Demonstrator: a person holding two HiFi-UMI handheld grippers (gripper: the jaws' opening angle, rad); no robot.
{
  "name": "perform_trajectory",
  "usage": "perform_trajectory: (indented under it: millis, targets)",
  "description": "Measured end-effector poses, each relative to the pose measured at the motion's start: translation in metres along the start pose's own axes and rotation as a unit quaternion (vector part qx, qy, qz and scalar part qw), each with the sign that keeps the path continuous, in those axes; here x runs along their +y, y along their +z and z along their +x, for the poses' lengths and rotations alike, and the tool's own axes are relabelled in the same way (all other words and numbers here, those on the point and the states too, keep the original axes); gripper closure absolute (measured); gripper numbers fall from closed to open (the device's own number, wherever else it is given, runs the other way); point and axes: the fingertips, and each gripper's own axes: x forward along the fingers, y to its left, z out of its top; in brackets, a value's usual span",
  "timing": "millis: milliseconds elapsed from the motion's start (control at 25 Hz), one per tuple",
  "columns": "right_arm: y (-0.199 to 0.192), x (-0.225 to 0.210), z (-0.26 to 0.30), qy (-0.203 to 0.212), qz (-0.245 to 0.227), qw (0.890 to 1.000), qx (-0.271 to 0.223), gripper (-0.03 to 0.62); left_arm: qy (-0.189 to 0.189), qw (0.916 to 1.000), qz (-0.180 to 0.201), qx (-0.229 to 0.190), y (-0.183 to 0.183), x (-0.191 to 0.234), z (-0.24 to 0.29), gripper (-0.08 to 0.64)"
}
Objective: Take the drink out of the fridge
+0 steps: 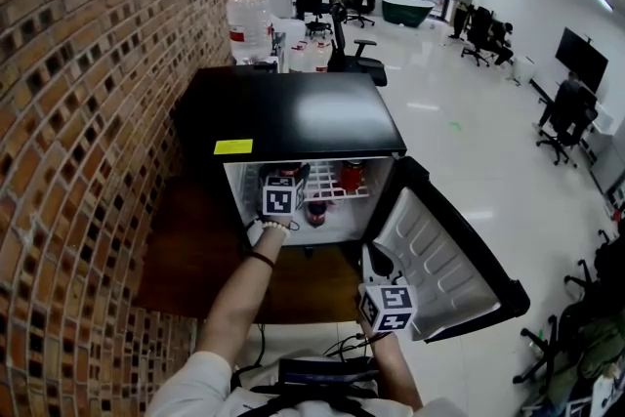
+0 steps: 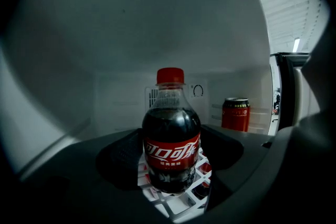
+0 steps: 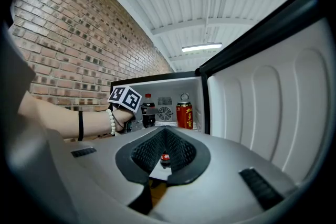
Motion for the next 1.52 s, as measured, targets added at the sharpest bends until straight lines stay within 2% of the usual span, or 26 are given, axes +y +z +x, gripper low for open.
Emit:
perform_trajectory:
  millis: [40, 120, 440, 800, 1200, 1520]
  targets:
    - [0.000, 0.000, 0.000, 0.000, 0.000, 1.000, 0.000, 0.581, 0.000, 1.0000, 0.002, 0.000, 0.000, 0.000, 0.000, 0.236]
    - [0.001, 0.001, 0.000, 0.000, 0.000, 1.000, -0.001, 0.581, 0.000, 1.0000, 0.005, 0.000, 0.001, 0.001, -0.001, 0.247]
    - [0.001, 0.002, -0.004, 0.001, 0.002, 1.000, -0.002, 0.581, -0.010, 0.9999, -0.006, -0.001, 0.001, -0.001, -0.005, 0.253]
    - [-0.004, 0.012, -0.005, 0.009, 0.007, 1.000, 0.004, 0.581, -0.027, 0.9990, -0.005, -0.035, 0.005, -0.012, -0.065, 0.253]
    - [-0.007, 0.037, -0.002, 0.034, 0.006, 0.999, 0.009, 0.581, -0.025, 0.9991, -0.002, -0.035, -0.045, -0.014, -0.145, 0.253]
    - [-0.011, 0.047, -0.002, 0.045, 0.009, 0.999, 0.012, 0.581, 0.008, 0.9996, -0.029, -0.003, -0.111, 0.007, -0.177, 0.254]
